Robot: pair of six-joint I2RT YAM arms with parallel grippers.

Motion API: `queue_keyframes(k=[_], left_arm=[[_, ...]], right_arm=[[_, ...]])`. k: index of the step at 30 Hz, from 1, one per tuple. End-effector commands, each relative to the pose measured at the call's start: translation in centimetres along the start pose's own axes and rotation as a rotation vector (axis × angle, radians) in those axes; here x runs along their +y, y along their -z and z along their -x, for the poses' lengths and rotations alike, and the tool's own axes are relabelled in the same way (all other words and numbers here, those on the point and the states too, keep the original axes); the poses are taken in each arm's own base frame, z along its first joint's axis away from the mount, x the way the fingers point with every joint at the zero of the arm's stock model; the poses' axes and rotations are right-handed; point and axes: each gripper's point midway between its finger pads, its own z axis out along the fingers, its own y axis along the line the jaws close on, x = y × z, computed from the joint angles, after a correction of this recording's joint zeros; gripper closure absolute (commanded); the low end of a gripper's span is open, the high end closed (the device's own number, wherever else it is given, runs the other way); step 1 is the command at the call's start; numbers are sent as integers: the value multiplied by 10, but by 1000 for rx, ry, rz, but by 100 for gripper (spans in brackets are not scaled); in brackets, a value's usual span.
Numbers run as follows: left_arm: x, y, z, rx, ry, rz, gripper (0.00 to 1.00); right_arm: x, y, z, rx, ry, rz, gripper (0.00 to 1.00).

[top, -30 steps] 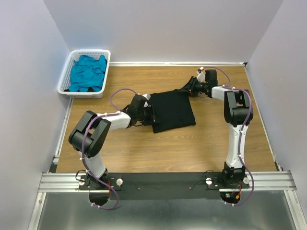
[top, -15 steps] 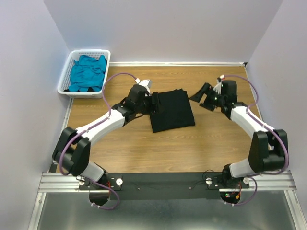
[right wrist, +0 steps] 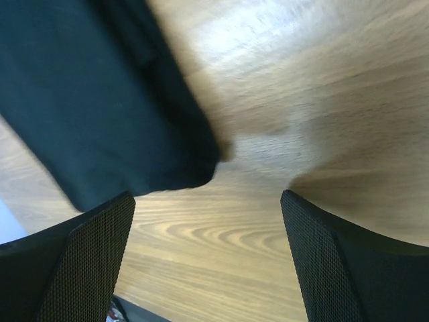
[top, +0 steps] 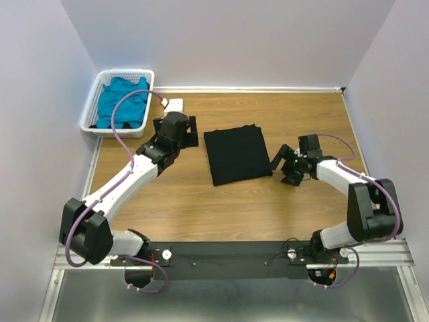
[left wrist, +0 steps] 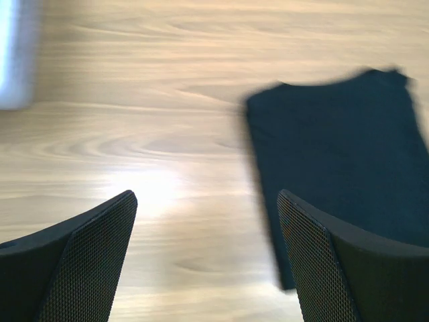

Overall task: Fold and stack the t-shirts
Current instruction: Fold the tshirt, then neatly place the folded tshirt to the corner

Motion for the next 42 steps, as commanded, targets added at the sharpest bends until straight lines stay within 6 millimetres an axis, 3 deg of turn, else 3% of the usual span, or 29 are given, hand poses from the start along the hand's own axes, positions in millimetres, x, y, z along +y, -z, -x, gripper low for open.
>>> queue_keyframes(k=[1,5,11,18,20,26,28,33,38,40,42], left_arm=[[52,9,12,-95,-31,201,6],[66,2,-6,-78,-12,227,6],[78,0,0,-81,10,243,6],[80,-1,-2,-75,10,235,6],[81,-1,-3,-73,8,241,7],[81,-1,-4,-71,4,238,7],[81,-1,-4,-70,3,237,7],[83,-1,-5,-71,1,248,7],[84,-1,-4,-75,3,253,7],[84,-2,-5,-72,3,249,6],[83,-3,-6,-67,2,244,7]], right_arm=[[-5,-20,-3,19,-13,-53,4],[-1,-33,-11,40,-3,-48,5],[1,-47,-11,50,9,-66,12],[-6,-62,0,37,40,-115,34],[-10,-69,2,40,46,-134,44],[-10,-77,27,-22,117,-175,90],[-3,-78,49,-63,137,-170,99],[-5,-83,108,-164,101,-187,99],[-31,-75,194,-324,37,-262,100],[-57,-67,234,-388,1,-301,99],[-74,-62,257,-419,-10,-326,99]])
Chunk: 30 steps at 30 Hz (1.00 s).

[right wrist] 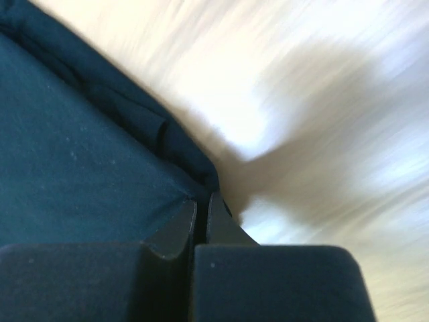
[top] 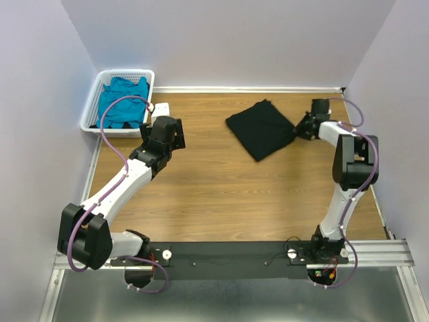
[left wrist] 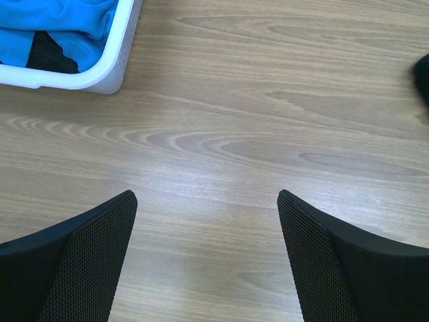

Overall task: Fold and stack the t-shirts
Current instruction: Neatly place the folded tshirt to the corner

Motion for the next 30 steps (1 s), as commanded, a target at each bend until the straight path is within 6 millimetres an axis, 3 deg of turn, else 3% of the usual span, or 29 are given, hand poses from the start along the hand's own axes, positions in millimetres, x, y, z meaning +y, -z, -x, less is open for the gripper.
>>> queue_keyframes(k=[1,5,8,12,17,23,30], left_arm=[[5,-2,0,-16,5,16,6],[3,-3,-3,-4,1,8,7],[3,-5,-3,-2,-1,6,6],[2,-7,-6,7,-4,5,7],[1,-10,-9,19,-8,2,7],[0,-11,-8,19,-5,-5,7],[0,-8,-7,15,-2,-9,7]], right_arm=[[-65,-12,64,-130,-22,-171,99],[-100,-19,123,-238,81,-294,99],[-129,-15,150,-287,154,-425,99],[-153,-16,178,-327,254,-561,99],[-177,-10,187,-348,255,-670,99],[-189,10,194,-401,204,-782,99],[-198,18,183,-441,73,-810,99]])
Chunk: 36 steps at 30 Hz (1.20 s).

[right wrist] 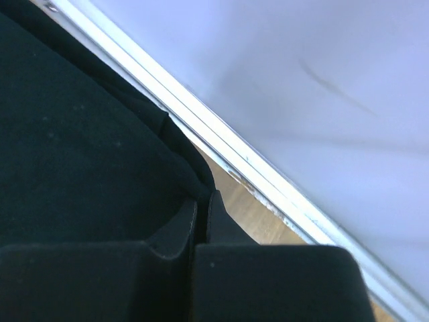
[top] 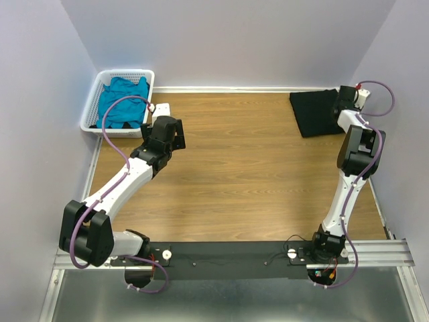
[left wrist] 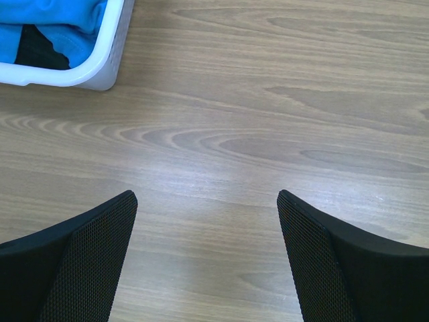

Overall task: Fold and stack the t-shirts
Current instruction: Neatly place the folded tshirt to the corner

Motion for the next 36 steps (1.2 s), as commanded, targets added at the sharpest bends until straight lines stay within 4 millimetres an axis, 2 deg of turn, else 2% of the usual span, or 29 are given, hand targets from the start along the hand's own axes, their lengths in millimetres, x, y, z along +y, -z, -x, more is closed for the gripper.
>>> queue_keyframes(k=[1,7,9,10,11,12,13,14,15,16,17,18,19,20,21,22,23,25,26,27,28,29,30,31,32,36], left_arm=[[1,-2,-2,-4,0,-4,7],[2,-2,-2,-5,-2,3,7],[3,-1,0,-9,3,10,7],[4,0,1,-12,9,14,7],[6,1,2,-18,12,20,7],[7,3,5,-27,18,22,7],[7,4,7,-34,22,21,6],[7,5,8,-37,26,19,5],[8,7,11,-45,32,17,5],[8,10,15,-59,41,13,5],[8,13,18,-69,48,6,5],[8,15,20,-78,53,3,5],[9,20,25,-96,64,1,4],[10,22,28,-107,70,-3,4],[11,29,33,-124,85,-10,4],[12,32,35,-132,93,-10,3],[12,36,37,-138,101,-21,3],[14,45,45,-156,122,-28,2],[19,58,56,-186,137,-28,2],[23,65,62,-202,147,-24,2],[30,79,68,-226,159,-21,2],[36,87,74,-249,168,-5,2],[42,97,82,-275,184,4,2],[56,113,89,-312,204,33,2],[62,122,93,-332,216,42,2],[91,168,111,-441,286,70,2]], right_arm=[[-28,1,-7,6,-111,-117,99],[-28,1,-22,47,-192,-136,98],[-27,1,-20,45,-194,-134,93],[-28,1,-20,47,-189,-136,79],[-32,5,-18,42,-188,-149,71],[-34,11,-13,37,-194,-143,58],[-34,11,-13,37,-194,-143,58],[-36,20,-5,27,-207,-124,45],[-37,25,-2,25,-216,-111,40],[-37,33,4,18,-229,-91,29],[-39,38,6,18,-237,-77,24],[-42,54,14,5,-263,-49,20],[-44,63,16,5,-272,-32,13],[-46,72,18,2,-282,-13,10],[-51,93,27,-12,-306,30,4],[-53,104,31,-20,-317,57,4],[-59,118,35,-19,-324,75,0],[-63,145,38,-5,-347,141,0],[-71,177,46,-19,-363,207,0],[-74,192,47,-22,-367,241,0],[-91,228,65,-83,-400,288,0],[-96,240,57,-79,-394,310,0],[-100,261,61,-103,-391,367,0],[-114,289,66,-153,-406,403,0],[-117,309,69,-183,-410,459,0],[-128,369,72,-266,-437,597,0]])
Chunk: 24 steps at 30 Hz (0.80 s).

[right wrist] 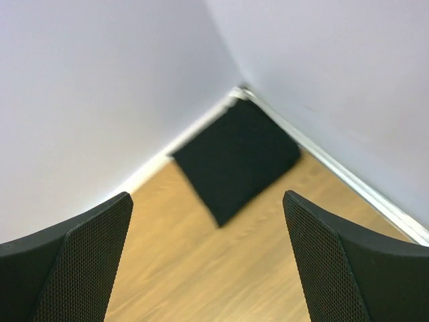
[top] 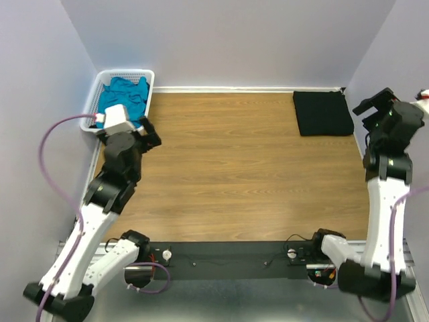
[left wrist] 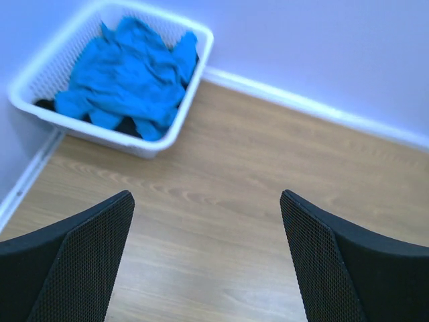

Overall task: Fold and stack the t-shirts
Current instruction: Neatly place the folded tshirt to the corner

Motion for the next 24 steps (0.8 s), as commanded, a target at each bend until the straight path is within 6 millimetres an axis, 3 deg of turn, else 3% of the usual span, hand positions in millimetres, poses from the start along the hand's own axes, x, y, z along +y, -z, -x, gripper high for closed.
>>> queue_keyframes(k=[1,4,9,14,15,21,24], left_arm=[[35,43,47,-140,87,81,2],[45,70,70,-236,148,48,2],[64,97,73,-323,225,29,1],[77,118,71,-389,293,1,2],[79,119,69,-393,300,2,1],[89,113,47,-391,328,41,2],[89,109,42,-384,348,47,1]], right_arm=[[15,37,-32,126,-14,131,0],[29,60,-19,89,-2,194,0],[26,92,2,-14,55,195,0],[17,110,-5,-49,100,207,0],[15,108,-17,-32,116,205,0],[-5,101,-54,5,159,160,0],[-5,100,-54,-3,159,158,0]])
